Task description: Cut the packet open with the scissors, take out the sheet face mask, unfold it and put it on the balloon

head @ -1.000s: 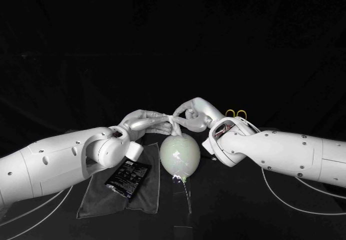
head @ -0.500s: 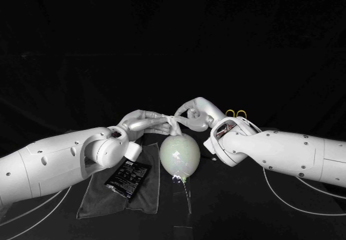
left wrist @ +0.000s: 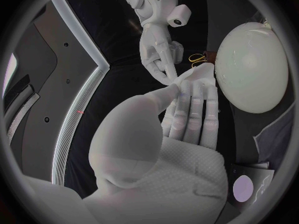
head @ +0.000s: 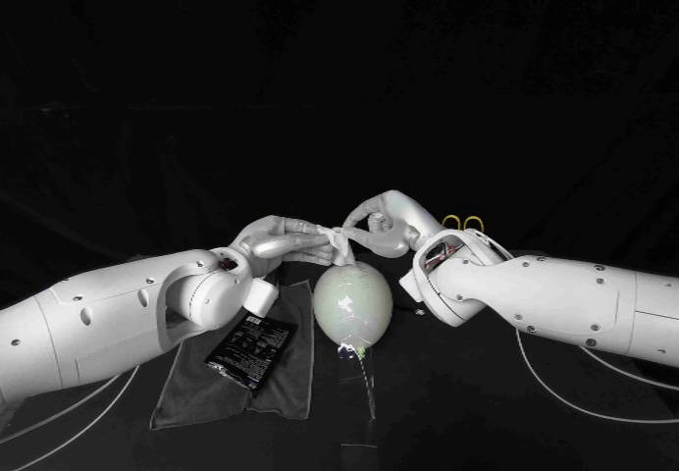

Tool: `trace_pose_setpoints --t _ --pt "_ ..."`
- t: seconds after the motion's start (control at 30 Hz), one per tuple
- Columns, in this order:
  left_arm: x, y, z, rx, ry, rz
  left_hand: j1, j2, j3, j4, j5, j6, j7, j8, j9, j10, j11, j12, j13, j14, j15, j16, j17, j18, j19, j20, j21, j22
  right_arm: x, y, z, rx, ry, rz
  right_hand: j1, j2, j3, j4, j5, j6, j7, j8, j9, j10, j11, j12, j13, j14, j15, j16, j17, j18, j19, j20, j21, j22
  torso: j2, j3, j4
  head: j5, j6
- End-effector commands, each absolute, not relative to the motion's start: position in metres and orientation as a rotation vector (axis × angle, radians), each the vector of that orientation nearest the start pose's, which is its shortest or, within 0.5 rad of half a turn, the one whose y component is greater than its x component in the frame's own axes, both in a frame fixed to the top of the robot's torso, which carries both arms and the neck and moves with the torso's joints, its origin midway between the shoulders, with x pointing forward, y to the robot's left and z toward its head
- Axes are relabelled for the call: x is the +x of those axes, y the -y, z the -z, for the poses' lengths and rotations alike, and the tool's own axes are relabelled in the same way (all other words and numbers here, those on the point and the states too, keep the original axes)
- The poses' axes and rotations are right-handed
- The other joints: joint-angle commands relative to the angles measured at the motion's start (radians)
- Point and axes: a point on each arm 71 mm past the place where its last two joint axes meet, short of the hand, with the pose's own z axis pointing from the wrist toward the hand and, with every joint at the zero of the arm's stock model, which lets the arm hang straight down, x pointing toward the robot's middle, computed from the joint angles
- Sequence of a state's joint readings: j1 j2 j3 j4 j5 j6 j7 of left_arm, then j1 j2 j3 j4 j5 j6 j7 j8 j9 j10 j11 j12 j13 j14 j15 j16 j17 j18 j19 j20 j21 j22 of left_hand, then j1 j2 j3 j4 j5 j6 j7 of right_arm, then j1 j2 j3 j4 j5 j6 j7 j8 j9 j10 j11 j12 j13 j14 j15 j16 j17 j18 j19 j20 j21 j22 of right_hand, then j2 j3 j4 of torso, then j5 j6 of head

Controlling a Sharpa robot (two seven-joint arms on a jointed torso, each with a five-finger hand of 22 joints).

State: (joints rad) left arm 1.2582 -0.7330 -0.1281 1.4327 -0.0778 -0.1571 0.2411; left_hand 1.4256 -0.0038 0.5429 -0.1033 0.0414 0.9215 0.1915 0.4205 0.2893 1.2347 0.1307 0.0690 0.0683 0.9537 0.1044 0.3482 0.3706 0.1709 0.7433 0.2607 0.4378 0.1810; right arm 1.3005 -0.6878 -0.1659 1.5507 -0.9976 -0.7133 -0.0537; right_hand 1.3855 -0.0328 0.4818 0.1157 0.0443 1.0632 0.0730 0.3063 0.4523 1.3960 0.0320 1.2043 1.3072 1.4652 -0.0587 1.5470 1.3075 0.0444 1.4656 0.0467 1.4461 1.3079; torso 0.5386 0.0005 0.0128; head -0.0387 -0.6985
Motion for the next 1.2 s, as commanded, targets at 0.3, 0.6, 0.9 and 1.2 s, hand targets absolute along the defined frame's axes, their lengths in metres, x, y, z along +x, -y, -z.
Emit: trace_pose_setpoints --t 0.3,0.6,0.9,1.2 --pt "0.5 -0.171 0.194 -1.015 -1.701 1.555 -0.018 0.015 -0.011 0.023 0.007 0.011 -0.008 0.002 0.107 0.013 -0.008 0.006 0.003 0.011 -0.003 0.001 -0.001 0.005 -0.01 0.003 0.008 0.002 0.482 0.138 0.16 0.295 -1.445 -0.937 0.0 0.012 0.007 -0.003 0.004 0.011 -0.006 0.025 0.033 0.049 -0.041 0.02 0.012 0.099 -0.01 0.005 0.241 -0.018 0.053 -0.004 0.005 0.229 0.0 -0.0002 0.0004 0.0 0.0" --pt "0.5 -0.176 0.194 -1.029 -1.692 1.553 -0.017 0.014 -0.011 0.021 0.007 0.012 -0.011 0.003 0.108 0.016 -0.011 0.007 0.003 0.012 -0.005 0.002 -0.002 0.006 -0.01 0.002 0.009 0.002 0.481 0.151 0.157 0.347 -1.408 -0.937 -0.001 0.011 0.008 -0.005 0.004 0.01 -0.006 0.027 0.034 0.049 -0.041 0.02 0.013 0.099 -0.01 0.005 0.241 -0.018 0.053 -0.005 0.005 0.229 0.0 0.0001 0.0003 0.001 0.002" --pt "0.5 -0.176 0.194 -1.026 -1.701 1.56 -0.015 0.013 -0.01 0.017 0.007 0.016 -0.015 0.004 0.109 0.02 -0.014 0.009 0.003 0.015 -0.008 0.002 -0.002 0.007 -0.01 0.002 0.01 0.003 0.48 0.157 0.155 0.373 -1.393 -0.941 -0.001 0.011 0.008 -0.005 0.004 0.01 -0.006 0.027 0.034 0.049 -0.041 0.02 0.013 0.099 -0.01 0.005 0.241 -0.018 0.053 -0.005 0.005 0.229 0.0 0.0003 -0.0008 0.001 0.002" --pt "0.5 -0.176 0.194 -1.019 -1.706 1.56 -0.015 0.012 -0.01 0.017 0.007 0.016 -0.016 0.004 0.109 0.021 -0.014 0.009 0.003 0.015 -0.008 0.002 -0.002 0.007 -0.01 0.002 0.01 0.003 0.48 0.158 0.156 0.383 -1.411 -0.943 -0.002 0.01 0.011 -0.007 0.004 0.009 -0.006 0.029 0.035 0.05 -0.041 0.02 0.013 0.099 -0.01 0.005 0.241 -0.019 0.053 -0.005 0.006 0.229 0.0 0.0 0.0002 -0.002 0.001"
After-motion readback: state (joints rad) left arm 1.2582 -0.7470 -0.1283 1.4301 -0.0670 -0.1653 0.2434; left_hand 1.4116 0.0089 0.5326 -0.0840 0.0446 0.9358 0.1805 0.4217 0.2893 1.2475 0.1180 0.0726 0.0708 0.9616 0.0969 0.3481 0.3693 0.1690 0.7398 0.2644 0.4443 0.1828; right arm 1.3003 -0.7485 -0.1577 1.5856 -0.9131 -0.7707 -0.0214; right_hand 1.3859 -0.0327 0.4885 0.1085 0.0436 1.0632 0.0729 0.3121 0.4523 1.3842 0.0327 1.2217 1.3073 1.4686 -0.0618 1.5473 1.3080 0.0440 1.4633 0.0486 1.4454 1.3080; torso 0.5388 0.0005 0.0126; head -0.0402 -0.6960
